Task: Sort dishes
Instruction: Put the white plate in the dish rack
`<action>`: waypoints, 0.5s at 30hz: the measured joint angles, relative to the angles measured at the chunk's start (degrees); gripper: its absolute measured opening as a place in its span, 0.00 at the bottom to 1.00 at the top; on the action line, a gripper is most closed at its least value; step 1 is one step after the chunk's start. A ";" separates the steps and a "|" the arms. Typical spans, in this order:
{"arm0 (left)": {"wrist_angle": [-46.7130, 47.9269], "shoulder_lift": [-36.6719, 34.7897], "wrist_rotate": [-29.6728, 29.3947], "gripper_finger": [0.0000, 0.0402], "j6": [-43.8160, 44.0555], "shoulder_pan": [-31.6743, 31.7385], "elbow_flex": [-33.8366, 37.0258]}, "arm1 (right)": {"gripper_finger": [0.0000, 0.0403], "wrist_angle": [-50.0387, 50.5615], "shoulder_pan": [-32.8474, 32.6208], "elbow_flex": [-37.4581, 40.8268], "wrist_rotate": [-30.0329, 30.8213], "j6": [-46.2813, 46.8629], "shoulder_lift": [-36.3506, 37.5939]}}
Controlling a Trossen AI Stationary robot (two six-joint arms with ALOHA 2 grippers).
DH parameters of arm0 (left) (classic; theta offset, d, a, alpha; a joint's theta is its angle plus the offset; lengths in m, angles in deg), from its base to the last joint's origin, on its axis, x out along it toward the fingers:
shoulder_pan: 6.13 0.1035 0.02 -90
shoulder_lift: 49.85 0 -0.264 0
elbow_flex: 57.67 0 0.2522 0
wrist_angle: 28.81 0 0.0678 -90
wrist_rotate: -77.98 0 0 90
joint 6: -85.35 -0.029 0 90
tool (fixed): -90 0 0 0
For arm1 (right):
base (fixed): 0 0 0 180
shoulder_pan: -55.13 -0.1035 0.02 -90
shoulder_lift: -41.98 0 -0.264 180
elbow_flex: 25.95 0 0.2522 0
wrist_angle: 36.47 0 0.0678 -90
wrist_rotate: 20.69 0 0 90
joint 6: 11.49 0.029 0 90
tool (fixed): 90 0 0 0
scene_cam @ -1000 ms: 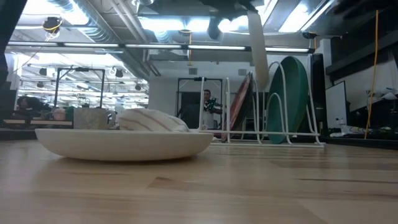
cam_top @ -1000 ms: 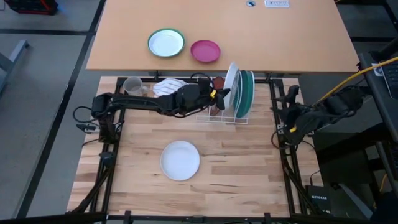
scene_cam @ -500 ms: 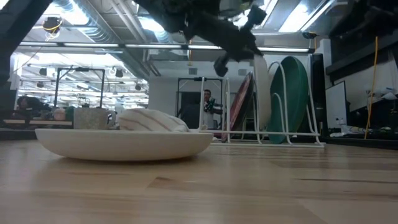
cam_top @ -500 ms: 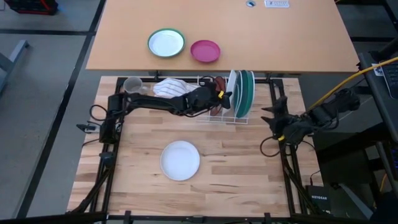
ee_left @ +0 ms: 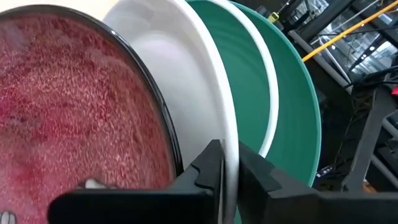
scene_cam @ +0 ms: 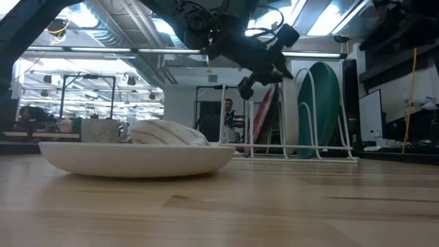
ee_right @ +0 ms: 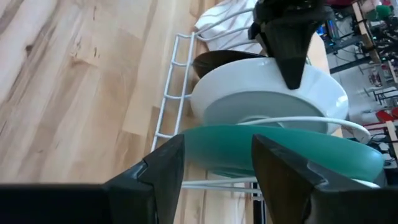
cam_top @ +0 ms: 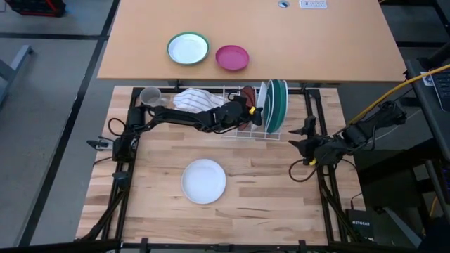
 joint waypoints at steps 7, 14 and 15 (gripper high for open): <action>-1.92 0.15 0.00 0.16 -4.33 -0.16 0.04 | 0.47 0.02 0.00 0.00 -0.30 -0.02 -0.02; -2.35 0.15 0.10 0.28 -6.06 -0.49 0.09 | 0.47 0.08 0.00 0.00 -1.64 -0.05 -0.02; -2.44 0.15 0.20 0.29 -6.46 -0.50 0.09 | 0.47 0.09 0.00 0.00 -1.92 -0.07 0.00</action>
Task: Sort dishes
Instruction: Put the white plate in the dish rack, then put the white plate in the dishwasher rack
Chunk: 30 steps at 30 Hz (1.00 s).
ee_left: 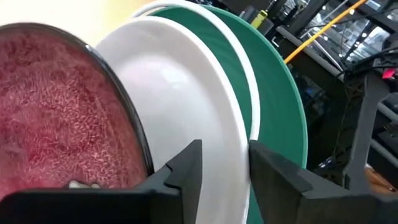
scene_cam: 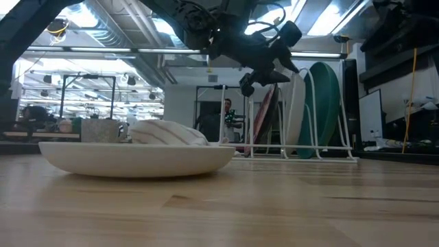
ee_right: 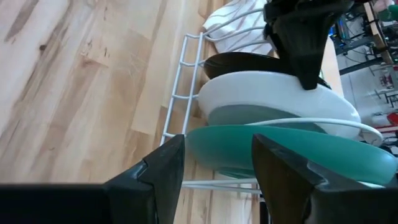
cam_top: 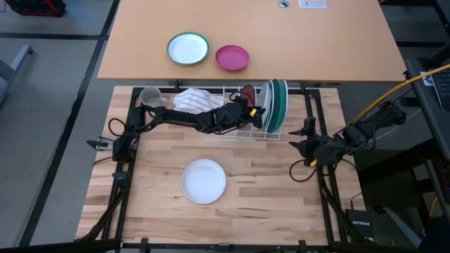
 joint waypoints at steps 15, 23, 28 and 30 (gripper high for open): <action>-8.88 -0.33 -0.16 0.32 -8.98 0.04 0.09 | 0.47 -0.03 0.00 0.00 -0.43 0.00 0.00; -15.03 -2.44 3.86 0.32 -14.06 -0.11 0.13 | 0.47 -0.14 0.02 0.00 -2.01 0.00 0.00; -10.72 -7.08 16.14 0.32 -22.79 -1.78 0.09 | 0.47 -0.75 0.00 0.00 -8.51 1.91 0.00; -5.74 -8.97 22.24 0.32 -24.62 -3.13 0.09 | 0.47 -1.40 0.00 0.00 -10.95 3.42 0.00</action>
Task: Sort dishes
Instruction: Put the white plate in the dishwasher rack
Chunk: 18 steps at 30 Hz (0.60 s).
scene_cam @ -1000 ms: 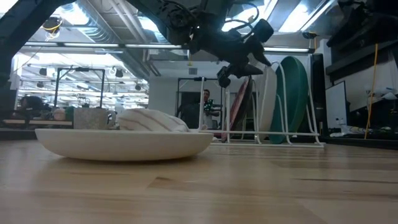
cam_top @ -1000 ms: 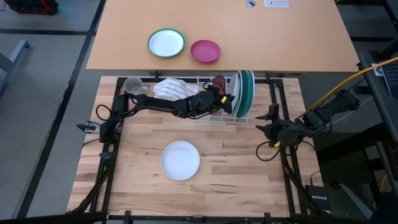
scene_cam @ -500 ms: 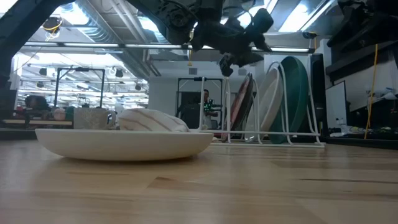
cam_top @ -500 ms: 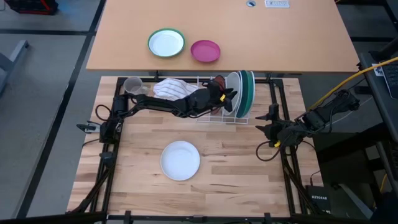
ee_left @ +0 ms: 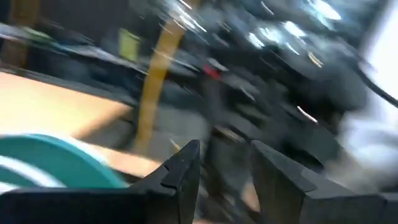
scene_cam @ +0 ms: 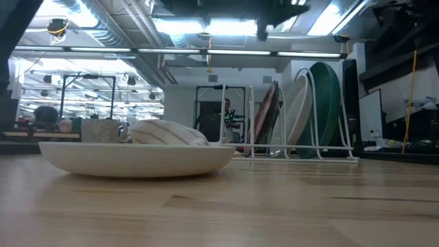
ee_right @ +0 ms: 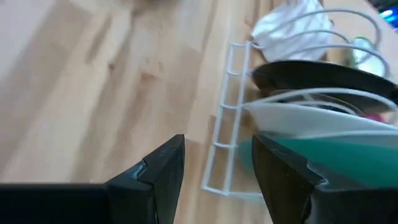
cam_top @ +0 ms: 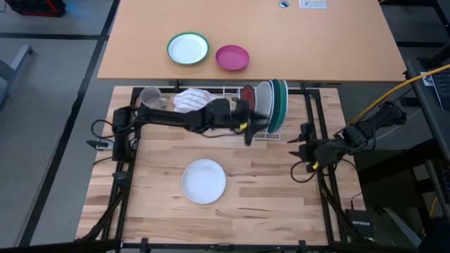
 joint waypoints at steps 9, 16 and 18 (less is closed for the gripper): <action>32.48 -3.90 10.91 0.32 -1.83 -10.41 0.00 | 0.47 -19.43 0.00 7.68 -3.35 1.30 -0.01; 52.46 -3.45 5.68 0.32 -1.76 -21.34 0.02 | 0.47 -41.51 -0.04 16.67 -12.48 3.62 -3.12; 55.79 -3.45 2.77 0.32 -1.73 -24.19 0.02 | 0.47 -46.26 -0.06 18.33 -14.43 4.56 -5.20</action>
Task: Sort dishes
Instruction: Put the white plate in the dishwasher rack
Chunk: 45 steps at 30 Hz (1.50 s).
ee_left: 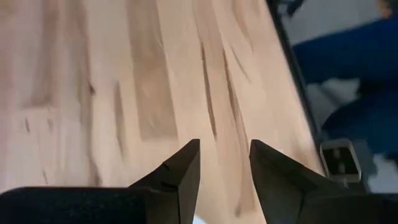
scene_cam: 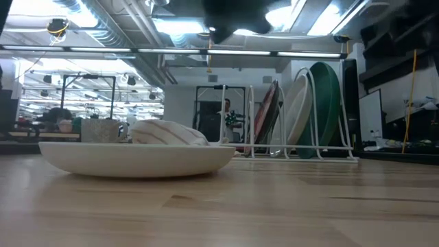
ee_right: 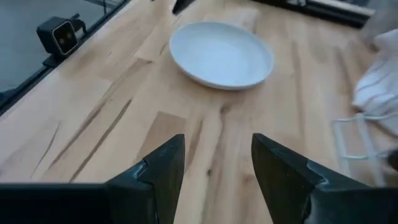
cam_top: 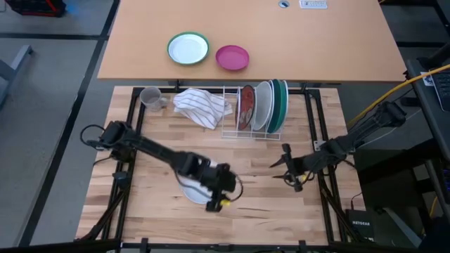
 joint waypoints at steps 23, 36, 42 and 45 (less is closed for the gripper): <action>22.90 0.74 -17.99 0.32 15.46 -18.63 3.12 | 0.47 -32.43 0.01 1.17 -3.71 6.04 -32.81; 20.11 0.74 -21.87 0.32 18.47 -18.62 11.30 | 0.47 -35.64 0.01 1.17 -5.92 6.04 -35.95; 18.64 0.74 -21.83 0.32 18.26 -18.95 12.11 | 0.47 -35.55 0.01 1.17 -5.94 5.97 -35.95; 18.61 0.74 -21.67 0.32 18.46 -19.00 12.11 | 0.47 -35.51 0.01 1.17 -5.92 5.60 -35.95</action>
